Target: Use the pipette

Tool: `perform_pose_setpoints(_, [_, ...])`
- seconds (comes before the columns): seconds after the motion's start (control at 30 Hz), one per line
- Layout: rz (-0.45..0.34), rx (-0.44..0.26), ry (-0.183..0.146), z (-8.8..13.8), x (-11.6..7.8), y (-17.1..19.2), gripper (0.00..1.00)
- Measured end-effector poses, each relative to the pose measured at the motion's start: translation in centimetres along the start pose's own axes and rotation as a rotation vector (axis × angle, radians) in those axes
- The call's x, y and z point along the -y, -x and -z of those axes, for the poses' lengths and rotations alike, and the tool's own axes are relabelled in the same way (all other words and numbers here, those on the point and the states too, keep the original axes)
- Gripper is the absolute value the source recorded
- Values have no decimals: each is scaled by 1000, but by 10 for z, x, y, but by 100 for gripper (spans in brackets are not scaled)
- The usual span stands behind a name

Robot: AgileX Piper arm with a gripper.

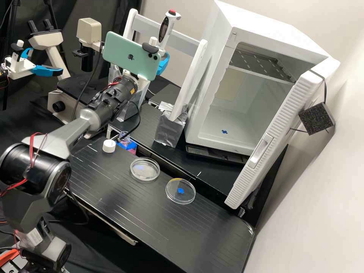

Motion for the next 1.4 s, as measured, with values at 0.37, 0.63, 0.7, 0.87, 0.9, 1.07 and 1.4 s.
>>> perform_pose_setpoints(0.37, [-91, -45, 23, -7, 16, 44, 0])
perform_pose_setpoints(0.63, [-58, -19, 47, -19, 41, 57, 0])
perform_pose_setpoints(0.7, [-51, -18, 53, -22, 48, 59, 0])
perform_pose_setpoints(0.87, [-49, -1, 72, -30, 56, 61, 0])
perform_pose_setpoints(0.9, [-50, 3, 71, -32, 58, 62, 0])
perform_pose_setpoints(1.07, [-55, 14, 75, -38, 63, 63, 0])
perform_pose_setpoints(1.4, [-30, 36, 86, -45, 72, 61, 0])
